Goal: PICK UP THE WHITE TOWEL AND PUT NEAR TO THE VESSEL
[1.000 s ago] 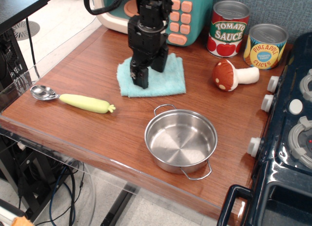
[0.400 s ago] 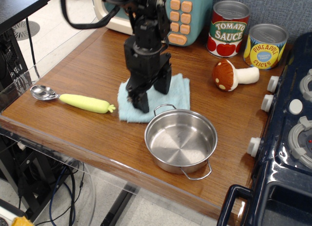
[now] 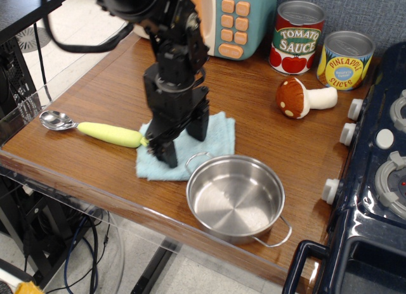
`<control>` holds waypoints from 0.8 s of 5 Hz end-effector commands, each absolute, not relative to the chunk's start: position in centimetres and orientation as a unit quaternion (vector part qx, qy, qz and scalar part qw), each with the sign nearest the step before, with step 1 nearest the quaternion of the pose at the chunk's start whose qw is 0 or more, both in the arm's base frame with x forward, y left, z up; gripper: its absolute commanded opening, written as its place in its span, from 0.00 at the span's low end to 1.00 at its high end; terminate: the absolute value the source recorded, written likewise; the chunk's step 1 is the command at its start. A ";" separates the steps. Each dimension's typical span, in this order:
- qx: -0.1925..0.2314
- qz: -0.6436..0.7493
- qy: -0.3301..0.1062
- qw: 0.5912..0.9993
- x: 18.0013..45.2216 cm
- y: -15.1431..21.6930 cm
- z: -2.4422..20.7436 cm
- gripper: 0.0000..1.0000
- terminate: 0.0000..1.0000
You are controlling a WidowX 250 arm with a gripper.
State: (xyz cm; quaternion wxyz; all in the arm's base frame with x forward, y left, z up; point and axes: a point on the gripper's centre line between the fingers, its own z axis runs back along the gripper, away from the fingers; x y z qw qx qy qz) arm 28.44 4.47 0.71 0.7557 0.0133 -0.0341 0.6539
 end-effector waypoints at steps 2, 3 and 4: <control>0.018 0.670 -0.030 0.741 25.5 6.7 1.2 1.00 0.00; 0.005 0.674 -0.035 0.738 26.0 6.7 2.0 1.00 0.00; -0.027 0.675 -0.047 0.736 27.1 6.4 4.1 1.00 0.00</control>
